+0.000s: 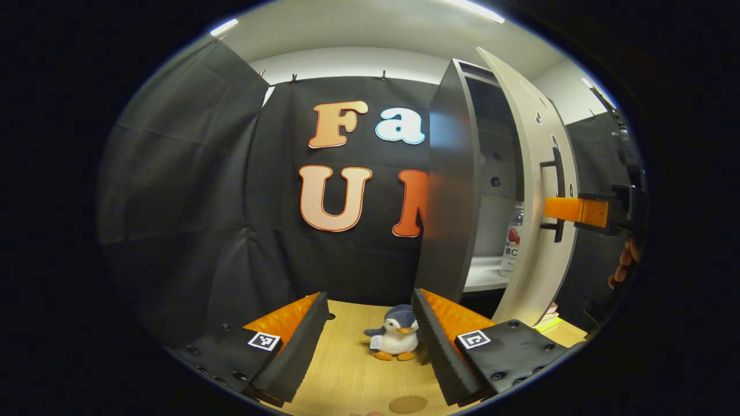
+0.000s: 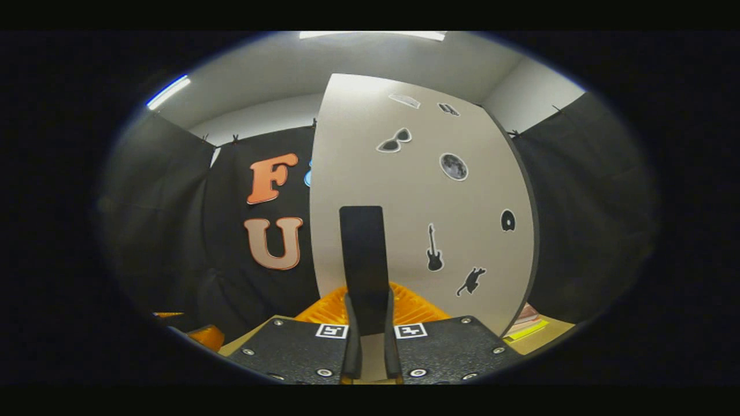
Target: Open the cabinet door with the right hand, grasp the bottle in the cabinet with the left hand and place it on the coaster, then close the cabinet door with the right hand.
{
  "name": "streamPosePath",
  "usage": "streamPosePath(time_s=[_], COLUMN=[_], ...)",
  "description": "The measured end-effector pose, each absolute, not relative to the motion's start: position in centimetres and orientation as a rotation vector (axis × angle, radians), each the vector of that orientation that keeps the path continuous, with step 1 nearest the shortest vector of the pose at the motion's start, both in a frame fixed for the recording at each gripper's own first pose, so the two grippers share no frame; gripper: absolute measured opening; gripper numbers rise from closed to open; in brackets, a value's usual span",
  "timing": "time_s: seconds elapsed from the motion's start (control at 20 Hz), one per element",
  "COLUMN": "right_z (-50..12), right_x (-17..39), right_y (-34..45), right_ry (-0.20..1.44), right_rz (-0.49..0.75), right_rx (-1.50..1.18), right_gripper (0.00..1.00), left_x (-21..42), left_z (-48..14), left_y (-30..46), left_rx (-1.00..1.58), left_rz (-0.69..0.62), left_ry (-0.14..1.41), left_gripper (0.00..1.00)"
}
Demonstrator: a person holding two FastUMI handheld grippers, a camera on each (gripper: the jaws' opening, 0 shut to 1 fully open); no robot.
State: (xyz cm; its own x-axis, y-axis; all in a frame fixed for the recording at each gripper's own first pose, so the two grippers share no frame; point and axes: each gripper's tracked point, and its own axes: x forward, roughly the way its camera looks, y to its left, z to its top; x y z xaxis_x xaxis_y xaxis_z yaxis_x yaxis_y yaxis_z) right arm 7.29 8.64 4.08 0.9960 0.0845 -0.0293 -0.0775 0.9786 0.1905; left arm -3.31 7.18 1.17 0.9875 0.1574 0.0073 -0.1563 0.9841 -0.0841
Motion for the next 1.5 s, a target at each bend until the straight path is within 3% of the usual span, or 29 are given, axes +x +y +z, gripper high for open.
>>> streamPosePath(time_s=[0.2,0.9,1.15,1.45,1.5], right_z=[4.1,4.1,4.0,3.6,3.4], right_x=[2.3,-6.0,-6.6,-8.0,-8.1], right_y=[5.2,-5.2,-6.9,-11.0,-11.8], right_ry=[0.037,0.031,0.038,0.04,0.045], right_rz=[0.097,0.033,-0.007,-0.066,-0.085], right_rx=[0.175,0.173,0.176,0.13,0.142], right_gripper=[0.13,0.14,0.07,0.12,0.05], left_x=[-5.5,-9.3,-9.0,-9.2,-9.1], left_z=[2.0,3.8,3.5,3.8,3.7], left_y=[4.7,-1.9,-5.4,-5.7,-5.7], left_rx=[-0.076,-0.048,-0.037,-0.029,-0.028], left_rz=[0.16,0.133,0.066,0.068,0.07], left_ry=[-0.021,-0.066,-0.053,-0.062,-0.057], left_gripper=[0.95,0.94,0.95,0.95,0.94])
